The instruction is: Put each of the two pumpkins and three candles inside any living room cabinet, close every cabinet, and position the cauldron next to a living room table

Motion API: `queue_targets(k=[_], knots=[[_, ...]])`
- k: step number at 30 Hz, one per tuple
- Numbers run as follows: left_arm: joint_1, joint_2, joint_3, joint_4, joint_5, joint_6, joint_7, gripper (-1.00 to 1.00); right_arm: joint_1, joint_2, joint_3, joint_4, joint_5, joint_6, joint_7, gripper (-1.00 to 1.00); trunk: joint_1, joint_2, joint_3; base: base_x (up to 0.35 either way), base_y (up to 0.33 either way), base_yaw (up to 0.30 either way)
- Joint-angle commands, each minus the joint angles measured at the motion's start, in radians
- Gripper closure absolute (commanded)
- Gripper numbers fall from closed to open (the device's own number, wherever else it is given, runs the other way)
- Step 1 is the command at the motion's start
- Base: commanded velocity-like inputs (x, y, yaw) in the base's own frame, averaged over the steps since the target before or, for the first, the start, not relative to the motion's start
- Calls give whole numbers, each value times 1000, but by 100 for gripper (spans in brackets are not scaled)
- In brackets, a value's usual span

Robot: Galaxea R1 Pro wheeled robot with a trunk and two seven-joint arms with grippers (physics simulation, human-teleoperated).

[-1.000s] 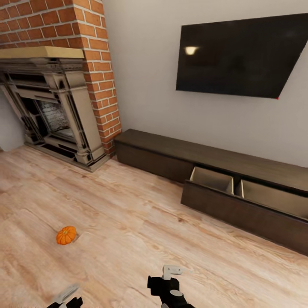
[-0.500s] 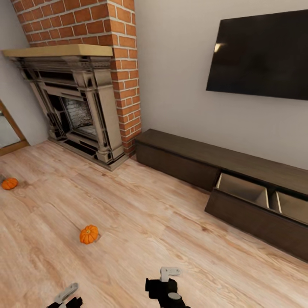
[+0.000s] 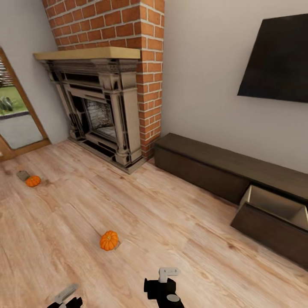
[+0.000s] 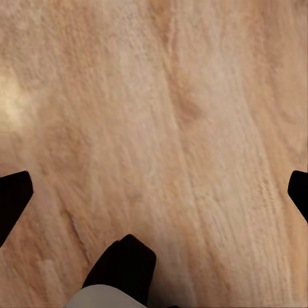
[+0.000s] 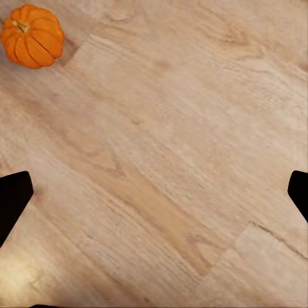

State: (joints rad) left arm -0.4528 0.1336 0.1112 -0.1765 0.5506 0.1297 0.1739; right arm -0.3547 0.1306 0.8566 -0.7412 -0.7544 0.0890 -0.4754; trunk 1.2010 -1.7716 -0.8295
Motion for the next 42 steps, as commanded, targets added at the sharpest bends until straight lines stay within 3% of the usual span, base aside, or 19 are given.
queue_targets(k=[1, 31, 42], knots=[[0, 0, 8, -3, -1, 7, 3, -100, -1, 0, 4, -1, -3, 4, -8, -100, 0, 0, 0, 203, 298, 240], [0, -1, 7, -3, -2, 7, 3, -100, -1, 0, 10, -1, -4, 4, -8, -100, 0, 0, 22, 203, 297, 246], [0, -2, 7, -3, -1, 7, 3, -100, -1, 1, 12, -1, -4, 4, -8, -100, 0, 0, 28, 40, 322, 253]])
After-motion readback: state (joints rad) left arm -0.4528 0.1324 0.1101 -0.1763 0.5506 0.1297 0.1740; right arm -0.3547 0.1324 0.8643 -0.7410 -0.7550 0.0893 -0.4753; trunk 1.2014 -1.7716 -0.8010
